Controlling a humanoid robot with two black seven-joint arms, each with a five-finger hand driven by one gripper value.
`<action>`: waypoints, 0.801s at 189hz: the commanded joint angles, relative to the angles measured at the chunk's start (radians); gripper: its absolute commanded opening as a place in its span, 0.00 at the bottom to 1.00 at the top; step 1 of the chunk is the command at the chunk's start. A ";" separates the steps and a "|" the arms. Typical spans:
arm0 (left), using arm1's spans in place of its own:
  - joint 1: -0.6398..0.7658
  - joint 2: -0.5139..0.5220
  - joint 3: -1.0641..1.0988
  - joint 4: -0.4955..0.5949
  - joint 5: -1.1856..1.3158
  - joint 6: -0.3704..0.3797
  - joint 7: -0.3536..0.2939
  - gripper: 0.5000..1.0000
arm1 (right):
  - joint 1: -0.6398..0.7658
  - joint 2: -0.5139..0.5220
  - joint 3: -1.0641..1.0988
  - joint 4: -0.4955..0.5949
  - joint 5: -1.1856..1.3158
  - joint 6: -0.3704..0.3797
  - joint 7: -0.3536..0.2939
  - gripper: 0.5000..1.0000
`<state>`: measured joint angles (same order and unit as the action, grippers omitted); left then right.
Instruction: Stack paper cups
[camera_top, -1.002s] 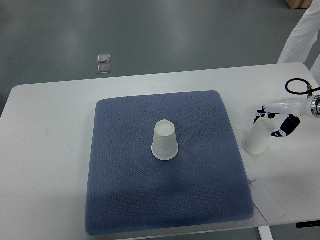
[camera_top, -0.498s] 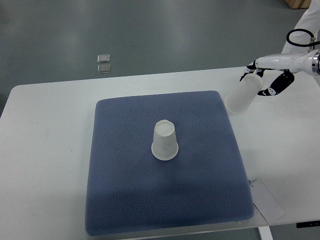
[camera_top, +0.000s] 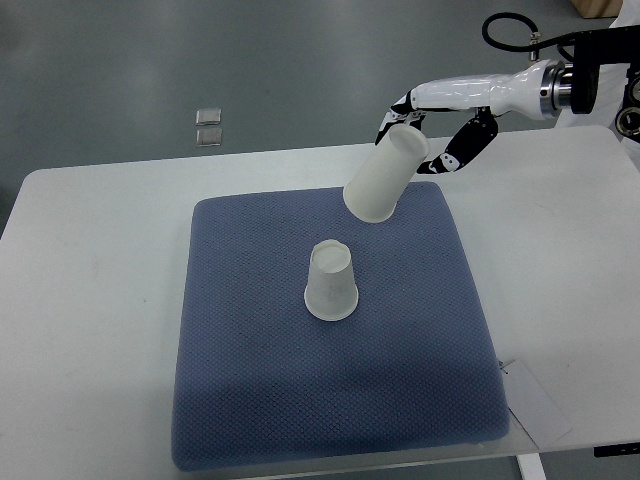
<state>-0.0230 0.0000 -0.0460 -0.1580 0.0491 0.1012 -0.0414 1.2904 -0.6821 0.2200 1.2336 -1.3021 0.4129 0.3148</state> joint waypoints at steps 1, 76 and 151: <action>0.000 0.000 0.000 0.000 0.000 0.000 0.000 1.00 | 0.018 0.047 -0.001 0.000 0.000 0.009 -0.002 0.26; 0.000 0.000 0.000 0.000 0.000 0.000 0.000 1.00 | 0.029 0.116 -0.007 0.009 -0.022 0.092 0.000 0.28; 0.000 0.000 0.000 0.000 0.000 0.000 0.000 1.00 | 0.030 0.161 -0.016 0.009 -0.123 0.086 -0.006 0.33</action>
<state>-0.0231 0.0000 -0.0460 -0.1580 0.0491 0.1012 -0.0414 1.3210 -0.5239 0.2044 1.2425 -1.4098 0.4994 0.3089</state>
